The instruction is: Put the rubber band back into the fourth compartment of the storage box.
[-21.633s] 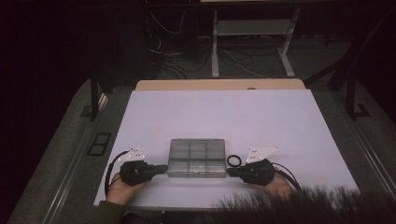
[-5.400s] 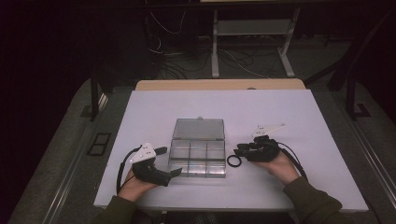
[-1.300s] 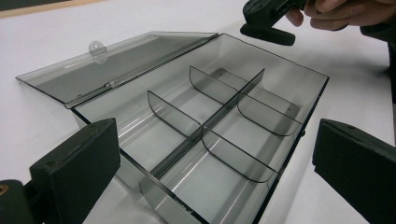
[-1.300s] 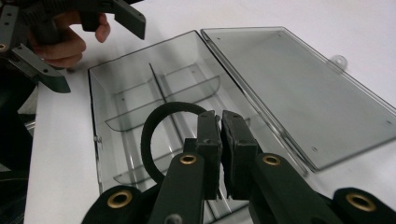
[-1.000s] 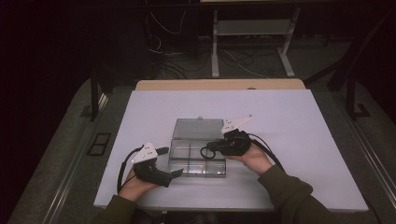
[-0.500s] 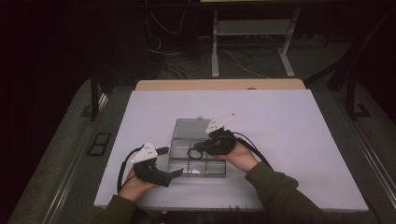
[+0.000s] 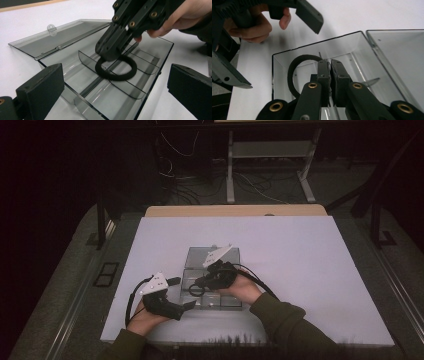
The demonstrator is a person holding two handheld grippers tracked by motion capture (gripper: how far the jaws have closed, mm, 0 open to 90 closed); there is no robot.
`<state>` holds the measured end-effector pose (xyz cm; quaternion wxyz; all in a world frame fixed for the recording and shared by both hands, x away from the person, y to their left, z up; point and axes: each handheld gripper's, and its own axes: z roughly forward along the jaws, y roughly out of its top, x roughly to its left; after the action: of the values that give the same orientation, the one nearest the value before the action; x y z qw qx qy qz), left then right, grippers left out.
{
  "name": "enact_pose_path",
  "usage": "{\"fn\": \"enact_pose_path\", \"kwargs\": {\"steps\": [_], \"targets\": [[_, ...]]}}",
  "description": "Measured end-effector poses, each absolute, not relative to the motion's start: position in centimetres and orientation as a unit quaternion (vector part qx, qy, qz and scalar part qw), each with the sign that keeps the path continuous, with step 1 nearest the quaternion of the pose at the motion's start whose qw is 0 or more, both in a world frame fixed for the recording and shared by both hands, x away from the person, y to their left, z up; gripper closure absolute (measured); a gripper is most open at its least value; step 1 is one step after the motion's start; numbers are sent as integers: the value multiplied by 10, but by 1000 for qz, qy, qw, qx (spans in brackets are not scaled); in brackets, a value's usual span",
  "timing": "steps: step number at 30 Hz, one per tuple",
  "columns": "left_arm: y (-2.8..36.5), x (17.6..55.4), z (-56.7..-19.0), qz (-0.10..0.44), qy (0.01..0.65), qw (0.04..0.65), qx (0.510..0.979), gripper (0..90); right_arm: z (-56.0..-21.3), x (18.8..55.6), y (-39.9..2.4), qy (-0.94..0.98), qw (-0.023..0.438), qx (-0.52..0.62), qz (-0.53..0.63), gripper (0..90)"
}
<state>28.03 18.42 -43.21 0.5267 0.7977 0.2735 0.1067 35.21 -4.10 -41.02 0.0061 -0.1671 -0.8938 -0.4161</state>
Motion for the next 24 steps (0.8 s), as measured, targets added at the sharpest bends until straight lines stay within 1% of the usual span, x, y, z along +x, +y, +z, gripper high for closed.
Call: {"fn": "enact_pose_path", "kwargs": {"steps": [7,10,18,22,24], "targets": [[184,280,-432,106,272,527,798,0,-415,351,-31,-903,7,-151,-403,845],[184,280,-432,105,273,527,798,0,-418,351,-29,-904,11,-150,-401,798],[184,280,-431,107,273,526,798,0,-413,351,-36,-897,14,-155,-413,748],[184,280,-432,107,274,527,797,0,-409,349,-43,-886,18,-173,-429,677],[184,280,-432,107,274,526,798,0,-407,349,-48,-883,6,-176,-435,640]]}}
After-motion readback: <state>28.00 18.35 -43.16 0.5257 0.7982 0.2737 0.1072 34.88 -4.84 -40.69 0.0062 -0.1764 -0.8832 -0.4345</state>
